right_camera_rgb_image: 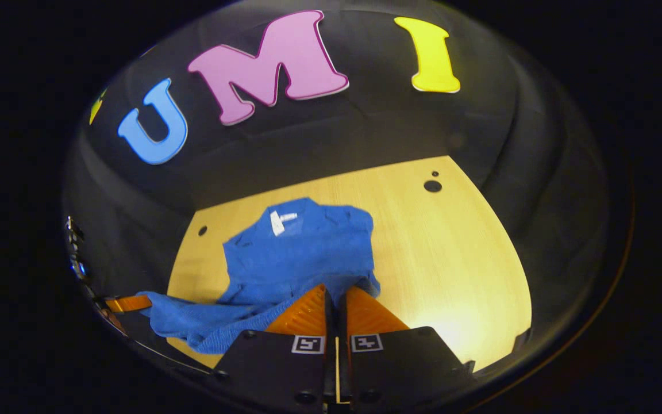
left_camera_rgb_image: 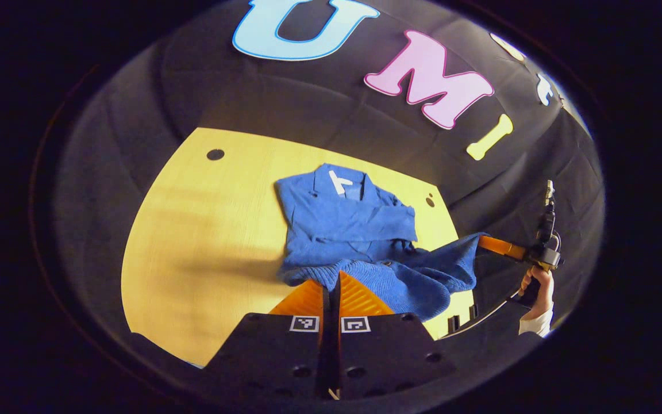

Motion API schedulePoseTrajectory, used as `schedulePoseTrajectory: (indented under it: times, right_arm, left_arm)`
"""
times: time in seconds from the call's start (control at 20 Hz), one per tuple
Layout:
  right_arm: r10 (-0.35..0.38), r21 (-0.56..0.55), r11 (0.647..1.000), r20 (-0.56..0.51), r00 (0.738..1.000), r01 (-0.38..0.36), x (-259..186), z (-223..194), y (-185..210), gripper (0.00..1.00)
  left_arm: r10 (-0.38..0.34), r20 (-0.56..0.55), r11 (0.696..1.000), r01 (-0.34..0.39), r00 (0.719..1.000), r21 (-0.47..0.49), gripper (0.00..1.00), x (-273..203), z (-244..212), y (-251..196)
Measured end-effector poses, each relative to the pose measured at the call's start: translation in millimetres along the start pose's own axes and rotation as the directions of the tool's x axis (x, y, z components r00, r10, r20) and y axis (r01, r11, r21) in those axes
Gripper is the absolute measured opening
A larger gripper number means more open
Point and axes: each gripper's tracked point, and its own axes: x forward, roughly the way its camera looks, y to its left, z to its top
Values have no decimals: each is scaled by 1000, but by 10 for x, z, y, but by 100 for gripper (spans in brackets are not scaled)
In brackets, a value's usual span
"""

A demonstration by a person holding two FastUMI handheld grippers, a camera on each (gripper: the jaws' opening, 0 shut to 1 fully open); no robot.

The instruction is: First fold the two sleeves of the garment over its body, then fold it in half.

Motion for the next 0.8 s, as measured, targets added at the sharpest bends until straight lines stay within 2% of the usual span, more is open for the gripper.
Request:
schedulePoseTrajectory:
  times: [0.2,0.3,0.4,0.6,0.7,0.8]
  right_arm:
    - [-14,79,997,49,999,10,998,663,-17,2]
    - [-25,101,995,16,1000,23,1641,728,-105,2]
    - [-22,125,992,-44,999,28,2284,662,-205,2]
    - [1,155,988,-157,988,24,3121,399,-430,3]
    - [22,240,970,-227,974,34,3326,270,-504,2]
    - [59,308,951,-238,969,18,3427,299,-556,10]
  left_arm:
    - [59,64,994,-53,996,-90,0,686,853,267]
    - [114,64,980,-102,991,-172,0,1150,1122,542]
    - [152,24,968,-144,988,-204,0,1683,1190,745]
    - [251,-46,963,-254,967,-86,0,2270,1298,908]
    - [309,-71,947,-314,948,-63,0,2452,1325,950]
    - [324,-91,945,-328,942,-25,0,2419,1370,962]
